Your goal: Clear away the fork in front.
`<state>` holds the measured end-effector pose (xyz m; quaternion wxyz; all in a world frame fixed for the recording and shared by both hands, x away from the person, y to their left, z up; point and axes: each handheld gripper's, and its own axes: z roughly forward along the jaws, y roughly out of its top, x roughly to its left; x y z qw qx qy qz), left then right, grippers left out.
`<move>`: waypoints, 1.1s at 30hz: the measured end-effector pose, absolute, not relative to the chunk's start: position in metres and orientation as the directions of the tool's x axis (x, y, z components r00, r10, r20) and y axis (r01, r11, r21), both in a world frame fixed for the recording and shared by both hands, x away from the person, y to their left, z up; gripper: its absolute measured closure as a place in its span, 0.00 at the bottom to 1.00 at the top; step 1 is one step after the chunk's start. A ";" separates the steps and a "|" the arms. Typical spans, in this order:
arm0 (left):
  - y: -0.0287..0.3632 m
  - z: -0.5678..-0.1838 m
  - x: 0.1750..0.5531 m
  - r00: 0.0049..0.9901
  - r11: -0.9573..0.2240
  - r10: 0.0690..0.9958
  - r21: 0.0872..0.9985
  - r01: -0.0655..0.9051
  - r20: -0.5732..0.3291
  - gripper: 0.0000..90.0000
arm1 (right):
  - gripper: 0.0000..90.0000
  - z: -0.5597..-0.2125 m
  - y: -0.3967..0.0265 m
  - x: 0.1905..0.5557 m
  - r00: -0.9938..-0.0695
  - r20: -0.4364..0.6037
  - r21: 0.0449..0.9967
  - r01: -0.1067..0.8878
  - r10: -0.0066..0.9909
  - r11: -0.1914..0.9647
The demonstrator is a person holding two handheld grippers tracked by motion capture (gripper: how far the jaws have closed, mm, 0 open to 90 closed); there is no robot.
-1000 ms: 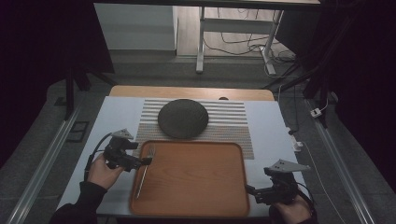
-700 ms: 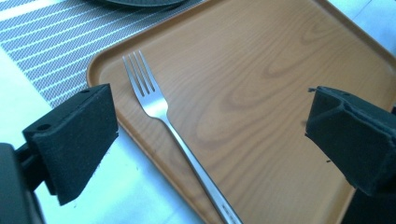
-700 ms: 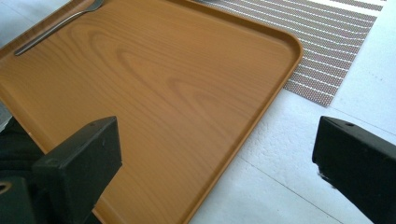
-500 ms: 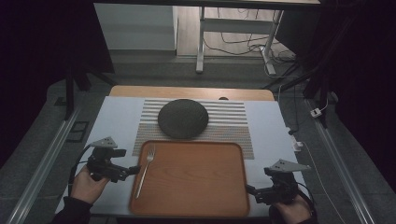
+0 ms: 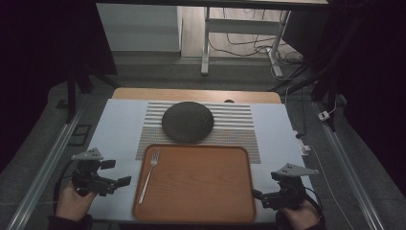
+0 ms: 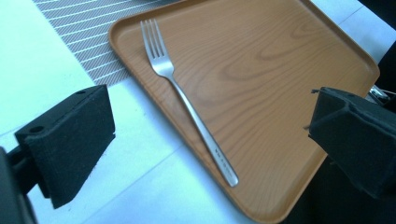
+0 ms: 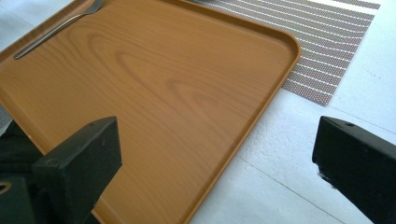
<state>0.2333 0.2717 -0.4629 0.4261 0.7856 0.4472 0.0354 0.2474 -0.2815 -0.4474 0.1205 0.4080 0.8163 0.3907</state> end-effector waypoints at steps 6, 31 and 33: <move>0.283 -0.464 0.221 0.585 -0.219 0.743 0.708 0.672 -0.325 0.00 | 0.02 -0.447 -0.283 0.248 -0.637 0.124 0.737 0.572 0.761 0.359; 0.304 -0.479 0.193 0.542 -0.211 0.770 0.668 0.714 -0.336 0.00 | 0.02 -0.447 -0.282 0.247 -0.634 0.126 0.737 0.575 0.763 0.356; 0.305 -0.480 0.193 0.522 -0.201 0.779 0.650 0.733 -0.347 0.00 | 0.02 -0.447 -0.282 0.247 -0.634 0.127 0.738 0.575 0.763 0.355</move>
